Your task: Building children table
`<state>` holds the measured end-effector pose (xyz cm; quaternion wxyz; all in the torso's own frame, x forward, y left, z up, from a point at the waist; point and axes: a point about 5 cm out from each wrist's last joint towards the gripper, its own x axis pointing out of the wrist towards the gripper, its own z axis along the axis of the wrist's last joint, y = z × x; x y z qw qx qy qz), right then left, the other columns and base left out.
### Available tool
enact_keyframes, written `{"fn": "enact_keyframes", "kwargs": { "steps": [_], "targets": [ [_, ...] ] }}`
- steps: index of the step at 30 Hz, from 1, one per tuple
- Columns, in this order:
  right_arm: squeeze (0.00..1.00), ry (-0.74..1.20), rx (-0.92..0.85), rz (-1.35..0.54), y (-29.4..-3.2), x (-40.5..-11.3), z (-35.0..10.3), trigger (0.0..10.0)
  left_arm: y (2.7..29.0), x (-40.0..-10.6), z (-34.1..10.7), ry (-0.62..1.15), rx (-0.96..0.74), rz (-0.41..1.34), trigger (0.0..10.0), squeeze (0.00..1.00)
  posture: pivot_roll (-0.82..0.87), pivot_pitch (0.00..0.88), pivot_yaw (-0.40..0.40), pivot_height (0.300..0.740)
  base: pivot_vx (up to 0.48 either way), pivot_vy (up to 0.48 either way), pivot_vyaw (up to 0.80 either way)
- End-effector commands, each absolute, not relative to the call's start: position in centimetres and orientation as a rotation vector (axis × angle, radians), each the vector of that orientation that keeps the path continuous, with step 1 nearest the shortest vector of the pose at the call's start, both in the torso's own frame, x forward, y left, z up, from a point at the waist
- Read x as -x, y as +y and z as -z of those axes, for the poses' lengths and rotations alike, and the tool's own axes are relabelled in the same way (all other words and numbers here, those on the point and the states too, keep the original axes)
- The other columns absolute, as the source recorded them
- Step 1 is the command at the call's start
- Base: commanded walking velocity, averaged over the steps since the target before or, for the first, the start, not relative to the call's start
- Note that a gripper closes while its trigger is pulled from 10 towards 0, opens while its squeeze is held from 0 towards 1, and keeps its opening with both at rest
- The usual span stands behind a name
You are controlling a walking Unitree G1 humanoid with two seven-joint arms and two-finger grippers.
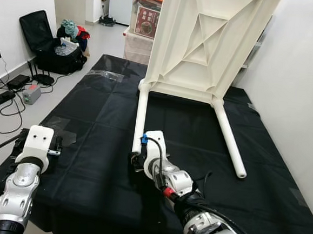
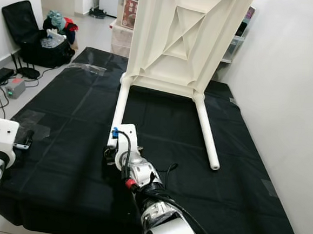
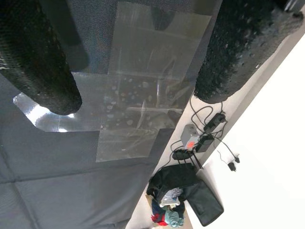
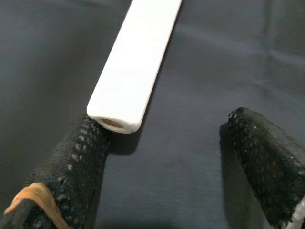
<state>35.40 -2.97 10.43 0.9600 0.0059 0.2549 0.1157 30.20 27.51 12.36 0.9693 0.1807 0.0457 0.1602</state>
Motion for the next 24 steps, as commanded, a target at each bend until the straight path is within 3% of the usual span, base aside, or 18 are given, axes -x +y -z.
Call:
{"fn": "enact_keyframes", "kwargs": {
  "steps": [1,2,4,5,6,7,9,11,13,14,15,24],
  "targets": [
    [0.75,0.546,-0.13,-0.287,1.4,-33.9,-10.8,0.0,27.3,-30.3,-12.1,0.109,-0.368,-0.313,10.0,0.0,0.16,0.0,-0.162,0.74,0.0,0.0,0.0],
    [0.75,0.566,-0.154,-0.229,0.0,-34.2,-10.2,0.0,27.3,-30.3,-12.2,0.11,-0.368,-0.312,10.0,0.0,0.16,0.0,-0.161,0.74,0.0,0.0,0.0],
    [0.75,0.566,-0.154,-0.229,0.0,-34.2,-10.2,0.0,27.3,-30.3,-12.2,0.11,-0.368,-0.312,10.0,0.0,0.16,0.0,-0.161,0.74,0.0,0.0,0.0],
    [0.75,0.587,-0.172,-0.165,-2.1,-34.3,-9.4,0.0,27.4,-30.2,-12.1,0.112,-0.368,-0.311,10.0,0.0,0.16,0.0,-0.158,0.74,0.0,0.0,0.0],
    [0.75,0.587,-0.172,-0.165,-2.1,-34.3,-9.4,0.0,27.4,-30.2,-12.1,0.112,-0.368,-0.311,10.0,0.0,0.16,0.0,-0.158,0.74,0.0,0.0,0.0],
    [0.75,0.617,-0.18,-0.101,-4.7,-34.0,-8.2,0.0,27.4,-30.2,-12.0,0.116,-0.368,-0.31,10.0,0.0,0.15,0.0,-0.155,0.74,0.0,0.0,0.0],
    [0.75,0.617,-0.18,-0.101,-4.7,-34.0,-8.2,0.0,27.4,-30.2,-12.0,0.116,-0.368,-0.31,10.0,0.0,0.15,0.0,-0.155,0.74,0.0,0.0,0.0],
    [0.68,0.668,-0.181,0.047,-10.3,-33.2,-6.3,0.0,27.4,-30.0,-11.8,0.121,-0.367,-0.305,10.0,0.0,0.14,0.0,-0.146,0.74,0.0,0.0,0.0],
    [0.68,0.668,-0.181,0.047,-10.3,-33.2,-6.3,0.0,27.4,-30.0,-11.8,0.121,-0.367,-0.305,10.0,0.0,0.14,0.0,-0.146,0.74,0.0,0.0,0.0],
    [0.53,0.688,-0.181,0.134,-12.9,-32.8,-5.7,4.7,27.3,-30.0,-11.7,0.123,-0.367,-0.301,10.0,0.0,0.13,0.0,-0.141,0.74,0.0,0.0,0.0],
    [0.0,0.691,-0.173,0.285,-16.9,-32.2,-5.3,10.0,27.2,-30.0,-11.6,0.125,-0.367,-0.293,10.0,0.0,0.13,0.0,-0.137,0.74,0.0,0.0,0.0],
    [0.0,0.651,-0.169,0.422,-20.4,-31.0,-5.8,10.0,27.2,-30.0,-11.6,0.128,-0.372,-0.283,10.0,0.0,0.11,0.0,-0.125,0.74,0.0,0.0,0.0]
  ]
}}
